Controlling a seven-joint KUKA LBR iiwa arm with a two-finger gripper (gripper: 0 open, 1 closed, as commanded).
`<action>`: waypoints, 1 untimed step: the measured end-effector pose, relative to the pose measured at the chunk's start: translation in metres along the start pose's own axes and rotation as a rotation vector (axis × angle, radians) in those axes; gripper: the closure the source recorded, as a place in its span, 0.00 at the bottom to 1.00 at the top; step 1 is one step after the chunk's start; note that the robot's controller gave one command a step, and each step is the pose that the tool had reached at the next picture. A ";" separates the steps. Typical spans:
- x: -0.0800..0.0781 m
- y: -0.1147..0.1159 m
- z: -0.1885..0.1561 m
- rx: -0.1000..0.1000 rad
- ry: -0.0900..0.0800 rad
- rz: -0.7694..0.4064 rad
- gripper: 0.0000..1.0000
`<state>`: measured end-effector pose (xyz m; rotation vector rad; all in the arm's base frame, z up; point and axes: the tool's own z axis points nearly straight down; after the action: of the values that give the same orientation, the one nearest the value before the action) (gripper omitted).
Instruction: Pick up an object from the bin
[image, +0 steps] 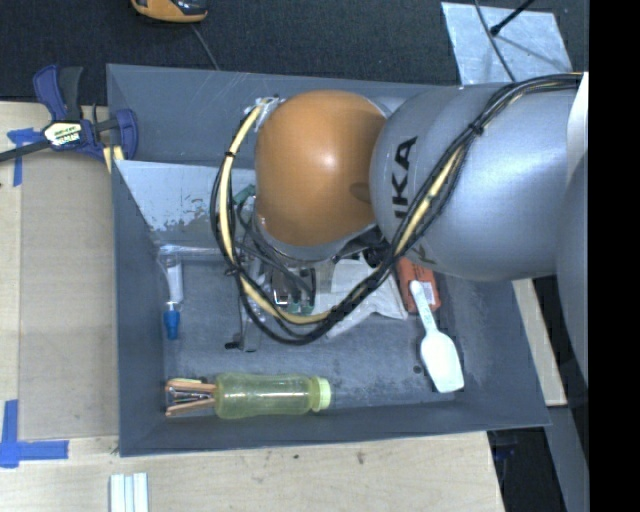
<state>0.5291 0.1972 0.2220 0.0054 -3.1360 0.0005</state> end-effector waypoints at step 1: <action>-0.002 -0.001 -0.005 -0.002 -0.008 0.004 0.00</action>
Offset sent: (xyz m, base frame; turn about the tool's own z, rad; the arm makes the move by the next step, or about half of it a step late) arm -0.0454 -0.0279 -0.1520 -0.3640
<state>0.5310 0.1961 0.2267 -0.0004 -3.1443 -0.0021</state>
